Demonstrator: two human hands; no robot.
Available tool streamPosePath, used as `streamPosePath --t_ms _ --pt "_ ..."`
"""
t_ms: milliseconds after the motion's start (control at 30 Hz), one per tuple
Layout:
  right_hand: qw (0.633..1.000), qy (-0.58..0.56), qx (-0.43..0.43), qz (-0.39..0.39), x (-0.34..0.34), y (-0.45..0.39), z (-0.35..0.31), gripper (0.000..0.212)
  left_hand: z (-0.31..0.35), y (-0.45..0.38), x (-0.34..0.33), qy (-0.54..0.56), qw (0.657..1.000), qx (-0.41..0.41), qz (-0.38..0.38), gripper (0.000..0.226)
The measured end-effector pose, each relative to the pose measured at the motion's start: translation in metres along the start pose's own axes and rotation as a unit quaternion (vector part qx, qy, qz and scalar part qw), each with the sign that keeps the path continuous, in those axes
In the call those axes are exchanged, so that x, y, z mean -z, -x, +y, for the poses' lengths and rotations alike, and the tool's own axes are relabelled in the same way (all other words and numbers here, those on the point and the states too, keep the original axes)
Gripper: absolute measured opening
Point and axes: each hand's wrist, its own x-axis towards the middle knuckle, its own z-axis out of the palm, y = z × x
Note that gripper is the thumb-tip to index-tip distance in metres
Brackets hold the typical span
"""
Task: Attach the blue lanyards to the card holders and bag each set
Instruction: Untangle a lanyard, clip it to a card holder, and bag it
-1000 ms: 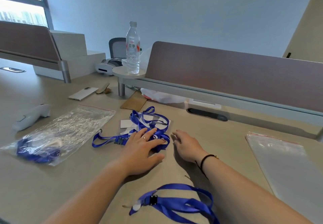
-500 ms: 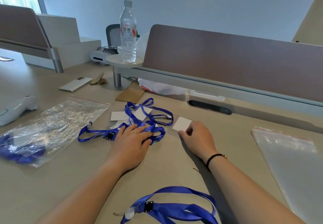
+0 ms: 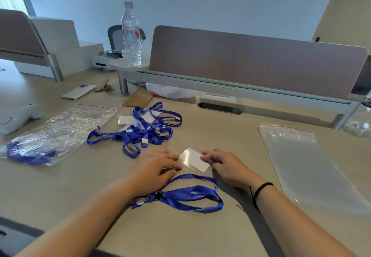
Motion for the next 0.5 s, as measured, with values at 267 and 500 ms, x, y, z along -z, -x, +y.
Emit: streamPosePath --t_ms 267,500 --pt "0.998 -0.035 0.031 -0.041 -0.013 0.039 -0.011 0.041 0.027 0.029 -0.006 0.040 0.999 0.008 -0.009 0.031" --pt "0.997 -0.021 0.046 -0.052 -0.017 0.072 -0.022 0.043 0.037 0.046 0.005 0.042 0.998 -0.003 -0.047 0.025"
